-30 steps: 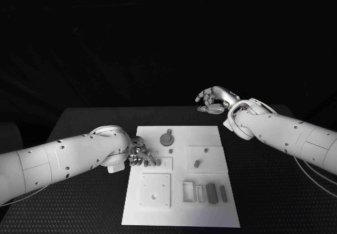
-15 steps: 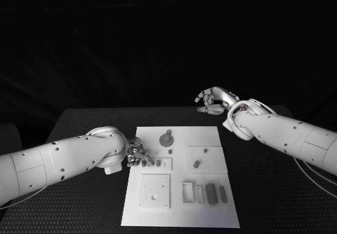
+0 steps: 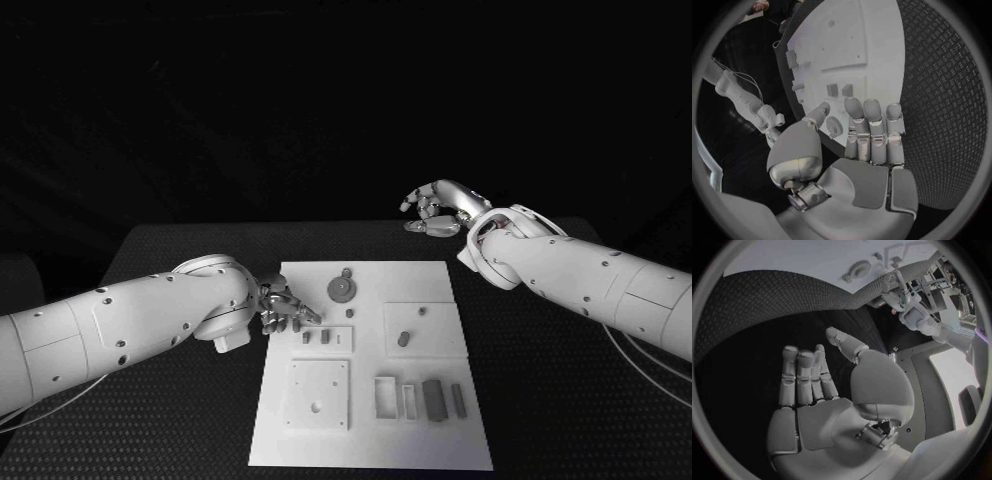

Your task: Assemble the parts on the task board

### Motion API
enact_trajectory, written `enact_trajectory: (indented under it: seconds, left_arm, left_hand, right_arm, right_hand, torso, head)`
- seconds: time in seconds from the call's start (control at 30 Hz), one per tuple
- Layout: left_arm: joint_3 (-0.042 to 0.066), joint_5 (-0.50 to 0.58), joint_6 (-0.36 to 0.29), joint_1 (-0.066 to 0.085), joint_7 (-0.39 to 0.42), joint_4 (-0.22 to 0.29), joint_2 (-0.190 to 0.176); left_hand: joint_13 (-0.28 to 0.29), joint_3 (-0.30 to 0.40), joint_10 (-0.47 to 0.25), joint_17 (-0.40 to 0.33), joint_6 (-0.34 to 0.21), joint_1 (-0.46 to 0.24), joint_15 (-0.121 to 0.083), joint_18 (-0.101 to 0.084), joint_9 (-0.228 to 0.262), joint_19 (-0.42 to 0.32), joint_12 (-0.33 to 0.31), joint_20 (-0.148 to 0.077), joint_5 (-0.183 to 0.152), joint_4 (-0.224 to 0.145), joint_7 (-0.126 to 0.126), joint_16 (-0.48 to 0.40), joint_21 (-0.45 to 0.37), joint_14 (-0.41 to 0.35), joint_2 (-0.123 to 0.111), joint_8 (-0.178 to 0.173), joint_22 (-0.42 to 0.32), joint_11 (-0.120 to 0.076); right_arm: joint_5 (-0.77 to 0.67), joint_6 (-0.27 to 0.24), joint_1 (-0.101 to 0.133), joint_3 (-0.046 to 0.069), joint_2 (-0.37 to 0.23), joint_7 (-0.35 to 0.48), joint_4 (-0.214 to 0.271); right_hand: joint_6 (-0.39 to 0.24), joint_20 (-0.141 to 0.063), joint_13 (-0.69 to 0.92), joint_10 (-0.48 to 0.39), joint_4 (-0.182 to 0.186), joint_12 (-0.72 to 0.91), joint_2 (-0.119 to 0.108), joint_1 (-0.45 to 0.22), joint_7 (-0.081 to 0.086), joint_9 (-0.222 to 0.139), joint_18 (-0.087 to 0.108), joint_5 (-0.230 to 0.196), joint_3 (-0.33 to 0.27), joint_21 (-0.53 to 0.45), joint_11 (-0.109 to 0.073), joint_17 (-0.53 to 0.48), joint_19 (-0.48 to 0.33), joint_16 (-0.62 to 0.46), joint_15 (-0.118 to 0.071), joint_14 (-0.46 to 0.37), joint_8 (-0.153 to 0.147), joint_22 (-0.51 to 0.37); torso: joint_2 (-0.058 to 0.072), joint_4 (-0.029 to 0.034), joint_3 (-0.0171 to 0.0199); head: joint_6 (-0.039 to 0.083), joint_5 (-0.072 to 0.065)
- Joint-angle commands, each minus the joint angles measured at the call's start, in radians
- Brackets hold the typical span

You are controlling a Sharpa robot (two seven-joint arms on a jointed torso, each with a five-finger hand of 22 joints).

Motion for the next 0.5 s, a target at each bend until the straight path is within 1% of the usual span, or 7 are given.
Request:
enact_trajectory:
  seconds: [0.03, 0.17, 0.3, 0.33, 0.37, 0.43, 0.5]
  left_arm:
    - [0.003, 0.042, -0.03, 0.0, 0.021, 0.003, -0.002]
    - [0.004, 0.046, -0.077, 0.0, 0.054, 0.006, -0.005]
    - [0.005, 0.048, -0.164, 0.0, 0.172, 0.015, -0.01]
    - [0.005, 0.044, -0.196, 0.0, 0.199, 0.018, -0.01]
    - [0.005, 0.04, -0.216, 0.0, 0.239, 0.019, -0.01]
    - [0.004, 0.029, -0.268, 0.0, 0.326, 0.025, -0.01]
    - [0.004, -0.002, -0.302, 0.0, 0.401, 0.031, -0.008]
  left_hand:
    - [-0.001, 0.004, -0.009, -0.001, -0.007, -0.005, 0.001, 0.007, 0.003, -0.005, -0.005, -0.107, -0.004, 0.02, 0.002, -0.006, -0.004, -0.011, -0.025, -0.006, 0.019, -0.001]
    - [-0.001, 0.009, -0.022, -0.001, -0.023, 0.005, 0.004, 0.006, 0.005, -0.012, -0.01, -0.105, -0.004, 0.032, 0.006, -0.009, -0.005, -0.021, -0.036, -0.013, 0.019, 0.002]
    - [-0.005, 0.004, -0.059, -0.006, -0.06, 0.057, 0.019, 0.001, 0.002, -0.041, -0.026, -0.093, -0.002, 0.003, 0.02, -0.023, -0.014, -0.053, -0.007, -0.029, 0.019, 0.016]
    - [-0.008, 0.004, -0.079, -0.01, -0.074, 0.084, 0.025, -0.001, -0.001, -0.055, -0.037, -0.088, -0.002, -0.018, 0.025, -0.033, -0.021, -0.071, 0.003, -0.034, 0.018, 0.021]
    - [-0.027, 0.005, -0.141, -0.026, -0.119, 0.143, 0.057, -0.015, -0.017, -0.112, -0.08, -0.058, 0.001, -0.071, 0.051, -0.072, -0.052, -0.133, 0.032, -0.056, 0.013, 0.048]
    - [-0.05, 0.008, -0.185, -0.043, -0.147, 0.221, 0.089, -0.015, -0.038, -0.154, -0.125, -0.028, 0.006, -0.142, 0.069, -0.11, -0.079, -0.177, 0.049, -0.073, 0.009, 0.068]
    - [-0.083, 0.018, -0.227, -0.066, -0.17, 0.282, 0.122, -0.015, -0.068, -0.19, -0.184, 0.004, 0.045, -0.202, 0.087, -0.157, -0.109, -0.215, 0.068, -0.09, 0.002, 0.091]
  right_arm:
    - [0.0, 0.012, 0.0, 0.0, 0.0, 0.006, 0.0]
    - [0.0, 0.013, 0.0, 0.0, -0.001, 0.006, 0.0]
    - [0.0, 0.012, 0.0, 0.0, -0.004, 0.005, -0.001]
    - [0.0, 0.012, 0.0, 0.0, -0.005, 0.005, -0.002]
    - [0.0, 0.012, 0.0, 0.0, -0.005, 0.005, -0.003]
    - [0.002, 0.013, 0.0, 0.0, -0.006, 0.005, -0.004]
    - [0.003, 0.013, 0.0, 0.0, -0.006, 0.005, -0.005]
  right_hand:
    - [-0.005, 0.006, -0.001, -0.005, 0.0, -0.004, -0.007, -0.005, 0.006, 0.0, 0.013, 0.006, -0.001, -0.004, 0.006, -0.002, -0.004, -0.004, 0.002, -0.005, -0.004, 0.011]
    - [-0.007, 0.006, -0.002, -0.005, 0.001, -0.004, -0.008, -0.006, 0.007, 0.0, 0.013, 0.007, -0.002, -0.004, 0.006, -0.002, -0.004, -0.004, 0.003, -0.005, -0.005, 0.012]
    - [-0.007, 0.006, -0.002, -0.005, 0.001, -0.004, -0.007, -0.006, 0.007, 0.0, 0.013, 0.007, -0.002, -0.004, 0.007, -0.002, -0.004, -0.004, 0.003, -0.005, -0.005, 0.012]
    - [-0.008, 0.006, -0.002, -0.005, 0.001, -0.004, -0.007, -0.006, 0.007, 0.0, 0.013, 0.008, -0.002, -0.004, 0.007, -0.002, -0.004, -0.004, 0.003, -0.005, -0.006, 0.012]
    - [-0.008, 0.006, -0.002, -0.005, 0.001, -0.004, -0.007, -0.006, 0.007, 0.0, 0.013, 0.008, -0.002, -0.004, 0.007, -0.002, -0.004, -0.004, 0.003, -0.005, -0.006, 0.012]
    - [-0.008, 0.006, -0.002, -0.005, 0.001, -0.004, -0.007, -0.005, 0.007, 0.0, 0.013, 0.008, -0.002, -0.004, 0.007, -0.002, -0.004, -0.004, 0.003, -0.005, -0.006, 0.012]
    - [-0.008, 0.006, -0.002, -0.005, 0.001, -0.004, -0.007, -0.005, 0.007, 0.0, 0.013, 0.008, -0.002, -0.004, 0.007, -0.002, -0.004, -0.004, 0.003, -0.005, -0.006, 0.012]
  torso:
    - [0.0, -0.0006, 0.0011]
    - [0.0, 0.0003, 0.0014]
    - [0.001, -0.0001, 0.0007]
    - [0.001, -0.0001, 0.0006]
    - [0.001, -0.0001, 0.0005]
    - [0.001, 0.0005, 0.0002]
    - [0.001, 0.0008, 0.0007]
  head:
    - [0.001, 0.001]
    - [0.003, 0.0]
    - [0.004, -0.003]
    - [0.005, -0.004]
    - [0.005, -0.004]
    - [0.005, -0.005]
    - [0.006, -0.006]
